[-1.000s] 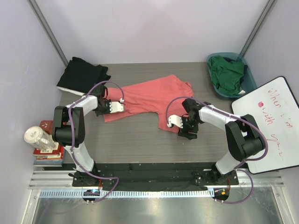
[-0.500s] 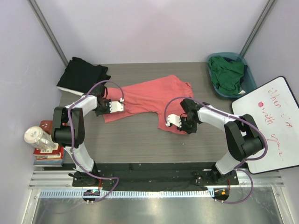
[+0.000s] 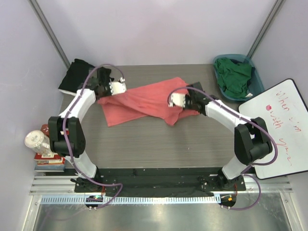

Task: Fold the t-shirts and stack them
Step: Flatten out the tshirt

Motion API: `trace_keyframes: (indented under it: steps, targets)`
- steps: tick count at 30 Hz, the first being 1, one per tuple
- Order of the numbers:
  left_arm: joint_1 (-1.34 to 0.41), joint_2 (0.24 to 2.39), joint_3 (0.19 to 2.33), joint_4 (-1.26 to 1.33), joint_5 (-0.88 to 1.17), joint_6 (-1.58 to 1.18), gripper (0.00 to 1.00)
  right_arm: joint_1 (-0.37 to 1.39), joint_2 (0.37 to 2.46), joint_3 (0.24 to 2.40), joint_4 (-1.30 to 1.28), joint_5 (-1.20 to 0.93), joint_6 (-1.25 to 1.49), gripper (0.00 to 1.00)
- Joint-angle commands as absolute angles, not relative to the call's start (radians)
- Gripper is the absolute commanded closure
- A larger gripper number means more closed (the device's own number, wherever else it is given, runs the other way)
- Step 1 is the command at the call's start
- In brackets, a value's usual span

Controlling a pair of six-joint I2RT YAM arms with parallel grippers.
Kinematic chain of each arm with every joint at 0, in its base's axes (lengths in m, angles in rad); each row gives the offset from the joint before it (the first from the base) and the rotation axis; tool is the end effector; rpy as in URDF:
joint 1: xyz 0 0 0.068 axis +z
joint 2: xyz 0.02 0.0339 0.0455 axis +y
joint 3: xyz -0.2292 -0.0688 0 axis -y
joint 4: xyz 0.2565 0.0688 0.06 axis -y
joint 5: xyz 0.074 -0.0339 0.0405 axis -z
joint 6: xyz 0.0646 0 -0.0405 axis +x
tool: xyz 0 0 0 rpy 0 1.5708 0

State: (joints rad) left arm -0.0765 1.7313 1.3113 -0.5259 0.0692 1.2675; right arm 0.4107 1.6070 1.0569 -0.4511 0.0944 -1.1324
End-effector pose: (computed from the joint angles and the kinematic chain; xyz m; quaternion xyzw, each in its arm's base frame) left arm 0.3948 -0.0347 0.1777 0.6004 0.7376 0.1451 0.2728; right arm 0.3260 0.1353 0.1431 -0.6589 0.6964 -0.1415 0.2466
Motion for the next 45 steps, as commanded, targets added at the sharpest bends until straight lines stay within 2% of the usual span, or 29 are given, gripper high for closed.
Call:
trace_keyframes:
  steps: [1,4,6,8,12,17,23,27,31,39,45]
  targets:
    - [-0.081,1.617,1.486,-0.359,0.075,1.232,1.00,0.353,1.623,1.292,-0.062,0.290,-1.252,0.99]
    - [-0.092,1.603,1.552,-0.261,0.060,1.268,1.00,0.299,1.698,1.435,0.131,0.321,-1.353,0.99]
    - [-0.094,1.621,1.636,-0.244,0.063,1.177,1.00,0.266,1.777,1.588,0.223,0.331,-1.388,0.99]
    - [-0.101,1.641,1.707,-0.311,0.058,1.129,1.00,0.224,1.833,1.696,0.270,0.339,-1.411,0.99]
    - [-0.141,1.602,1.671,-0.308,0.088,1.094,1.00,0.184,1.925,1.961,0.267,0.351,-1.422,0.99]
    - [-0.309,1.476,1.553,-0.296,0.008,1.092,1.00,0.176,1.870,1.954,0.319,0.324,-1.427,0.99]
    - [-0.419,1.394,1.701,-0.308,-0.169,1.212,1.00,0.172,1.677,1.876,0.307,0.287,-1.387,0.99]
    - [-0.420,1.367,1.822,-0.322,-0.193,1.328,1.00,0.170,1.557,1.874,0.281,0.262,-1.370,0.99]
    - [-0.419,1.324,1.822,-0.175,-0.190,1.494,1.00,0.170,1.505,1.931,0.310,0.258,-1.417,0.99]
    - [-0.419,1.304,1.795,-0.040,-0.152,1.663,1.00,0.170,1.512,2.132,0.328,0.183,-1.493,0.99]
    - [-0.333,1.384,1.841,-0.039,-0.089,1.651,1.00,0.170,1.575,2.128,0.340,0.144,-1.489,0.99]
